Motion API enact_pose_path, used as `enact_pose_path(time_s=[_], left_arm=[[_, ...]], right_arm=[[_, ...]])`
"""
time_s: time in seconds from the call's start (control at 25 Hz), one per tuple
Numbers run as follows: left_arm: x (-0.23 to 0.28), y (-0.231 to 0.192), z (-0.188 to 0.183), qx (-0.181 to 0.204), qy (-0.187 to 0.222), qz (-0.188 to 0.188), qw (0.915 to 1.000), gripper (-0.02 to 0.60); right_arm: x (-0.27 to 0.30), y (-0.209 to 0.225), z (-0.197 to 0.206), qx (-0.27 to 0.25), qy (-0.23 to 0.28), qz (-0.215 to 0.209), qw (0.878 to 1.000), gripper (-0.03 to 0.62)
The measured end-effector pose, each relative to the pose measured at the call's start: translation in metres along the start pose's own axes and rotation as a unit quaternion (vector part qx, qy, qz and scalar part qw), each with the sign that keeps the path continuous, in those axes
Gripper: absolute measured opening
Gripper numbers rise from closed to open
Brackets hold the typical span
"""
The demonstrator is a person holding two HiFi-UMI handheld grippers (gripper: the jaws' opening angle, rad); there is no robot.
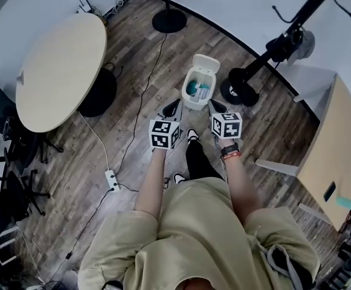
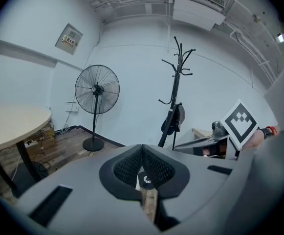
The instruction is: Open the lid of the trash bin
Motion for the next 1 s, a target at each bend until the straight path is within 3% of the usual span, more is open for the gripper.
enact_pose_path(time_s=[0.12,0.64,1.0], left_arm=[[-0.027,0.011,-0.012,0.006,0.019,-0.005,0.9998,0.023],[-0.125,0.039,-0.061,0.036,0.101,-0.039,0.9935,0.023],[-0.164,0.046,-0.066,0.049,0.125,-0.056,0.9893,0.023]], right_arm=[[-0.032,-0.012,-0.014,-0.014,0.037,0.018,0.999,0.015],[-0.143,-0.069,-0.06,-0.065,0.168,0.02,0.983,0.015],[-0.174,-0.095,-0.053,-0.076,0.188,0.024,0.979,0.015]])
Point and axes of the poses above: the fingertips, and each gripper's own axes: x forward along the fingers, y to its right, z out of its underside, the point moved 3 cm from there along -x, backward along the fingers, and after that the axes turned 5 degrees about -y, right-handed, at the moved point
